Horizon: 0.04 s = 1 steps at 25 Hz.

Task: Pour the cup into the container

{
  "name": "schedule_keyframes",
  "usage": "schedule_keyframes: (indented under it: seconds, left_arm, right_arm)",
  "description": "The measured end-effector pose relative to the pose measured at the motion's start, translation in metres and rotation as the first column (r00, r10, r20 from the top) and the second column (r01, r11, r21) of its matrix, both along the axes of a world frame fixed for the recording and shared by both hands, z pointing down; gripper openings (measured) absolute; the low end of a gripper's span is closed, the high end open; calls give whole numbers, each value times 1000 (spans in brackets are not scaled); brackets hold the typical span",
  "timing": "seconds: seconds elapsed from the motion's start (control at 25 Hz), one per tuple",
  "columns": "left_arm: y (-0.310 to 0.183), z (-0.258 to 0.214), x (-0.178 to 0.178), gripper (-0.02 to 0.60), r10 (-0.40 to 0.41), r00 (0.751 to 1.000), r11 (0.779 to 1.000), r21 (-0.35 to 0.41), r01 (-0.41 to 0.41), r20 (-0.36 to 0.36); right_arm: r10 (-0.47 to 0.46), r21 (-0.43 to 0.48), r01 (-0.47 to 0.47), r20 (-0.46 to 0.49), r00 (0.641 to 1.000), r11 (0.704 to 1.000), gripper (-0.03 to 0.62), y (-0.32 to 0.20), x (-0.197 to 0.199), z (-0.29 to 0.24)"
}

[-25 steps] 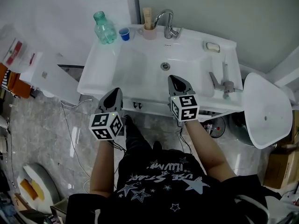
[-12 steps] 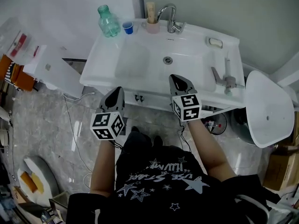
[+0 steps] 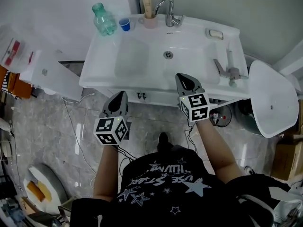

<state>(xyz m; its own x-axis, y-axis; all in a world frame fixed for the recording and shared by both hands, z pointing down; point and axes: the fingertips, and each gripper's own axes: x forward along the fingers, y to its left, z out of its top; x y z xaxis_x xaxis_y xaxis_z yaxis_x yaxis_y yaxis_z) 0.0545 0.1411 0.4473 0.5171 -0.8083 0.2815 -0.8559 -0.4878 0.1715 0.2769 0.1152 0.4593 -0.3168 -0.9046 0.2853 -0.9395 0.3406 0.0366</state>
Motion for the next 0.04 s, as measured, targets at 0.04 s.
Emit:
schedule_keyframes:
  seconds: [0.04]
  left_arm:
    - [1, 1, -1, 11, 6, 1000, 1000, 0, -6, 0]
  right_arm:
    - [5, -1, -5, 2, 1000, 1000, 5, 1, 0, -1]
